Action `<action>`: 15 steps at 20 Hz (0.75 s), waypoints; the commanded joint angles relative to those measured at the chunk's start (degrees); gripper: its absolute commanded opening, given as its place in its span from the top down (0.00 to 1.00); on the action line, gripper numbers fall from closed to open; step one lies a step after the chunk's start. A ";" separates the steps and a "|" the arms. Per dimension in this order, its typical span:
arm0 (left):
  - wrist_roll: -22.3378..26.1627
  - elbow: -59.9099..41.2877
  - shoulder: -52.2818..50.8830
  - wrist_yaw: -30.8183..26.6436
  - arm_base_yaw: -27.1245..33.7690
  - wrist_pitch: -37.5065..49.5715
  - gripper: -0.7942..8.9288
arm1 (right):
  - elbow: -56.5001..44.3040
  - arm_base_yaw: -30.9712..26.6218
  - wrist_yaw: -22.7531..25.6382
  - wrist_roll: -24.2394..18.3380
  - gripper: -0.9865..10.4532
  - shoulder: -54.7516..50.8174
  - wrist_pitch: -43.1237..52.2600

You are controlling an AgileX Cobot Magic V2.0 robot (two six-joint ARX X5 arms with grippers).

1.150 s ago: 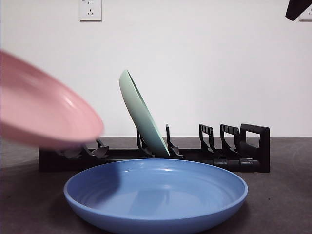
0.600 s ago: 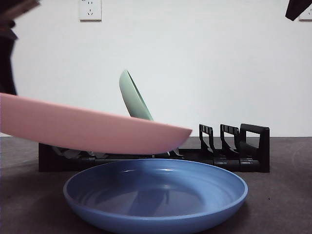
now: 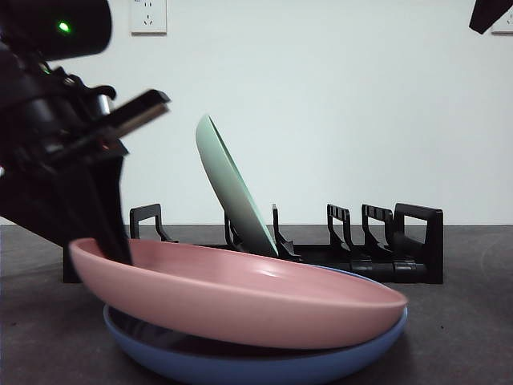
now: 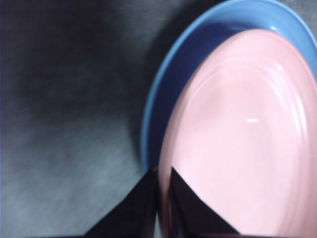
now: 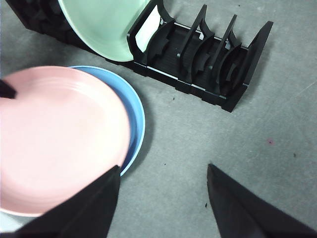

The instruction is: Place the plate

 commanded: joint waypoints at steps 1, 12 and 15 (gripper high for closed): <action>-1.84 0.33 2.43 0.50 -1.03 3.23 0.90 | 0.33 0.57 0.24 0.61 0.67 0.26 0.24; -1.77 0.35 3.87 -5.27 -1.42 4.42 0.60 | 0.33 0.55 0.26 0.63 0.67 0.26 0.28; -0.59 0.37 3.30 -5.31 -0.98 3.80 0.53 | 0.33 0.55 0.26 0.61 0.67 0.28 0.31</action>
